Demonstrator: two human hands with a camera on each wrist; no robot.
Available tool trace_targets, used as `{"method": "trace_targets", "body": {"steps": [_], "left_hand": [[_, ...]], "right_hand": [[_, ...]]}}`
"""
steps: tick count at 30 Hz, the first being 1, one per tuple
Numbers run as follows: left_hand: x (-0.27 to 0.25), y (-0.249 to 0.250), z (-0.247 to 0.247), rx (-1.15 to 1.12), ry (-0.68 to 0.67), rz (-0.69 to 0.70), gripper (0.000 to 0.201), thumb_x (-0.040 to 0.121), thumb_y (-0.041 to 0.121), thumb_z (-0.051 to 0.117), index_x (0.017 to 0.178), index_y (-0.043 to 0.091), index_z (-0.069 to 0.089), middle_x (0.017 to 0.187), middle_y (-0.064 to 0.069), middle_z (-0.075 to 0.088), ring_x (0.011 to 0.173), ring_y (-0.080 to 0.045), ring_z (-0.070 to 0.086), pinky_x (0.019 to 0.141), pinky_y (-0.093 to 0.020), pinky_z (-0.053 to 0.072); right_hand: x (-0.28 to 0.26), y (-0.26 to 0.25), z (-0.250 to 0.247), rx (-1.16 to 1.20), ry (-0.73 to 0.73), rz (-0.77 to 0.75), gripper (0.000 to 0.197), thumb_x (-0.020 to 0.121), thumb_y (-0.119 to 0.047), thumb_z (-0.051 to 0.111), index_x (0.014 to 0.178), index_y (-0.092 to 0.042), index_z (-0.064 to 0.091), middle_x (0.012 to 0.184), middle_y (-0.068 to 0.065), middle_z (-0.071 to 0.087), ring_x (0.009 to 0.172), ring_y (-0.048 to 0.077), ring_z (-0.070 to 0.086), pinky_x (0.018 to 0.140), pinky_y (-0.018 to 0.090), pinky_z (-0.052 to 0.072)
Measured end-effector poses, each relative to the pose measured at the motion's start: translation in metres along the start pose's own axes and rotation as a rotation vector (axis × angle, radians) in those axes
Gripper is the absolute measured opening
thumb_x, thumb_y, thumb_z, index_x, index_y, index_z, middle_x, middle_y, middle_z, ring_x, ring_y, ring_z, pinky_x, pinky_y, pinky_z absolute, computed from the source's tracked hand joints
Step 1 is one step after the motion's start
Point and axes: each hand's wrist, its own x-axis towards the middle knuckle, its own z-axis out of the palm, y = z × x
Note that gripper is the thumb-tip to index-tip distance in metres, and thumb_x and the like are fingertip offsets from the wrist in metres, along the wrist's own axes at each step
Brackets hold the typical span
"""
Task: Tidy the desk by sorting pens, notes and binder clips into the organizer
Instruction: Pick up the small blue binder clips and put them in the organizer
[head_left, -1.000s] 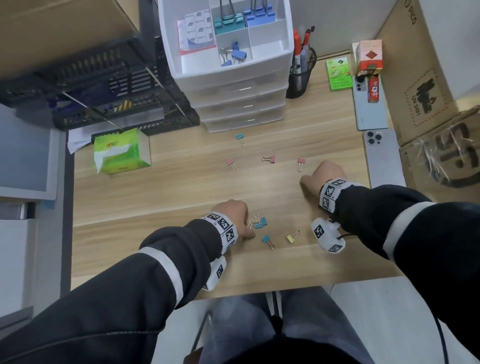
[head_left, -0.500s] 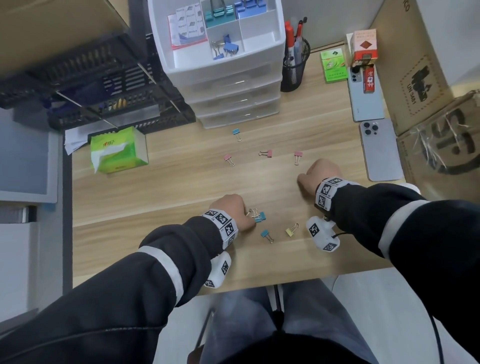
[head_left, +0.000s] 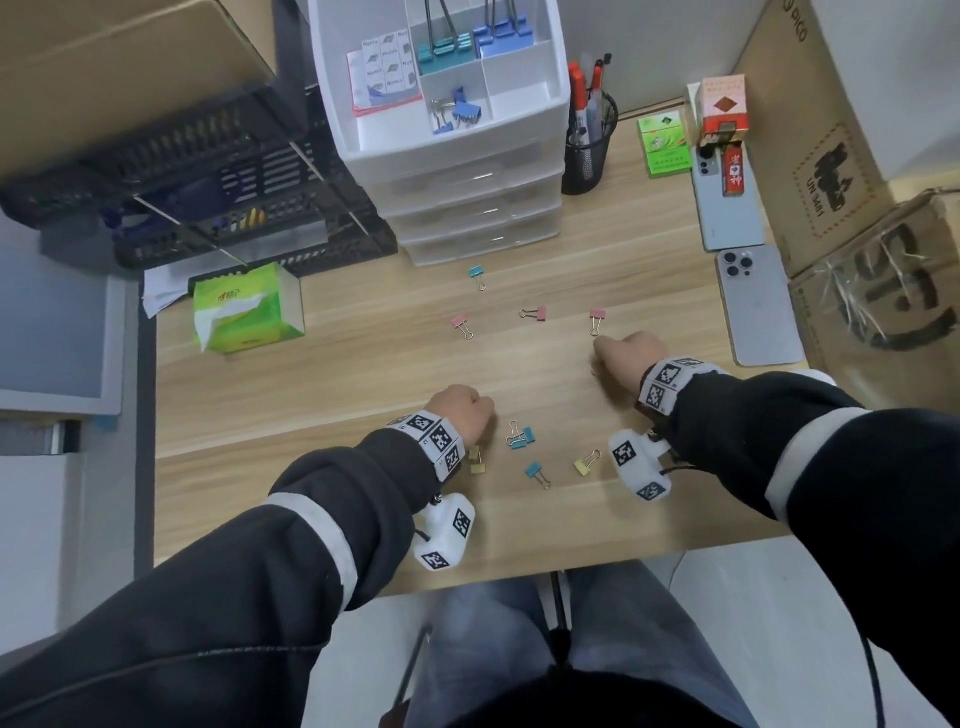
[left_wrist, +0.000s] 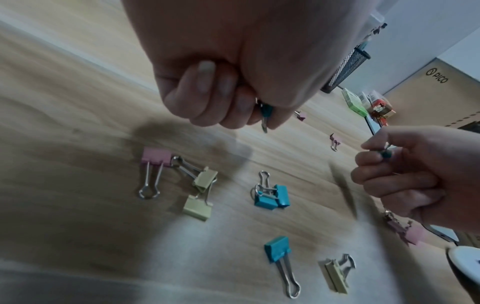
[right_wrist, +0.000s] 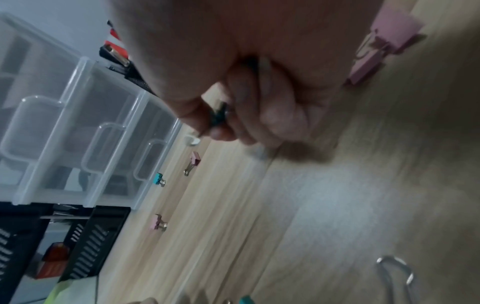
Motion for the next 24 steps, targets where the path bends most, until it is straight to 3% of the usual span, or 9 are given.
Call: {"method": "trace_targets", "body": {"steps": [3, 6, 8, 10, 13, 16, 19, 22, 24], "left_hand": [[-0.001, -0.004, -0.001, -0.039, -0.005, 0.004, 0.029, 0.098, 0.034, 0.048, 0.081, 0.012, 0.057, 0.075, -0.005, 0.058, 0.070, -0.025, 0.054, 0.069, -0.036, 0.050], [-0.002, -0.006, -0.003, -0.020, -0.016, 0.017, 0.021, 0.100, 0.023, 0.049, 0.083, 0.012, 0.055, 0.073, -0.001, 0.055, 0.073, -0.023, 0.053, 0.065, -0.032, 0.044], [0.000, -0.005, -0.003, -0.011, -0.110, -0.029, 0.015, 0.099, 0.009, 0.049, 0.093, 0.010, 0.063, 0.086, -0.007, 0.064, 0.079, -0.022, 0.055, 0.072, -0.032, 0.047], [-0.001, -0.005, -0.004, -0.040, -0.200, -0.071, 0.023, 0.097, -0.002, 0.049, 0.109, 0.005, 0.066, 0.100, -0.015, 0.067, 0.083, -0.022, 0.055, 0.077, -0.037, 0.050], [-0.006, -0.010, -0.001, -0.094, -0.159, -0.054, 0.035, 0.094, -0.005, 0.041, 0.122, 0.006, 0.060, 0.108, -0.017, 0.069, 0.082, -0.024, 0.056, 0.071, -0.032, 0.047], [-0.010, -0.017, 0.003, -0.105, -0.057, -0.036, 0.038, 0.089, -0.003, 0.033, 0.118, 0.015, 0.049, 0.098, -0.014, 0.063, 0.077, -0.030, 0.058, 0.064, -0.036, 0.048], [-0.010, -0.021, 0.002, -0.108, -0.019, -0.018, 0.028, 0.089, 0.004, 0.035, 0.110, 0.015, 0.051, 0.102, -0.013, 0.068, 0.090, -0.033, 0.065, 0.073, -0.042, 0.053], [-0.007, -0.024, 0.000, -0.064, 0.013, 0.016, 0.016, 0.095, 0.017, 0.043, 0.095, 0.015, 0.059, 0.095, -0.005, 0.068, 0.088, -0.026, 0.064, 0.074, -0.036, 0.050], [-0.007, -0.025, 0.001, -0.072, -0.011, 0.031, 0.004, 0.086, 0.020, 0.057, 0.085, 0.019, 0.060, 0.087, -0.001, 0.070, 0.082, -0.024, 0.067, 0.071, -0.035, 0.054]], "right_hand": [[-0.005, -0.001, 0.005, 0.342, -0.284, 0.151, 0.018, 0.078, -0.026, 0.050, 0.066, -0.012, 0.054, 0.062, 0.005, 0.054, 0.043, 0.018, 0.039, 0.041, 0.021, 0.033], [-0.013, -0.002, 0.013, 0.527, -0.523, 0.226, 0.017, 0.084, -0.015, 0.042, 0.068, -0.012, 0.045, 0.060, 0.005, 0.045, 0.038, 0.012, 0.028, 0.031, 0.016, 0.019], [-0.014, -0.003, 0.020, 0.565, -0.519, 0.197, 0.018, 0.088, -0.010, 0.038, 0.072, -0.008, 0.048, 0.064, 0.009, 0.048, 0.041, 0.013, 0.032, 0.032, 0.016, 0.019], [-0.019, -0.007, 0.026, 0.556, -0.490, 0.183, 0.019, 0.089, -0.007, 0.038, 0.075, -0.007, 0.050, 0.064, 0.010, 0.049, 0.045, 0.017, 0.039, 0.032, 0.016, 0.021], [-0.025, -0.012, 0.033, 0.488, -0.550, 0.169, 0.013, 0.087, -0.002, 0.042, 0.082, -0.005, 0.053, 0.062, 0.009, 0.047, 0.049, 0.019, 0.041, 0.032, 0.016, 0.021], [-0.028, -0.016, 0.041, 0.276, -0.532, 0.025, 0.017, 0.086, 0.002, 0.045, 0.087, -0.005, 0.061, 0.060, 0.006, 0.052, 0.048, 0.018, 0.041, 0.035, 0.015, 0.024], [-0.032, -0.014, 0.052, -0.176, -0.433, -0.287, 0.004, 0.082, -0.018, 0.063, 0.084, -0.014, 0.065, 0.067, 0.000, 0.060, 0.059, 0.017, 0.053, 0.048, 0.020, 0.042], [-0.032, -0.004, 0.062, -0.537, -0.390, -0.403, 0.028, 0.061, -0.035, 0.074, 0.085, -0.031, 0.059, 0.075, -0.004, 0.064, 0.064, 0.016, 0.062, 0.058, 0.032, 0.055], [-0.032, 0.000, 0.068, -0.623, -0.357, -0.426, 0.034, 0.060, -0.037, 0.074, 0.087, -0.034, 0.055, 0.078, -0.005, 0.064, 0.069, 0.016, 0.065, 0.063, 0.034, 0.058]]}}
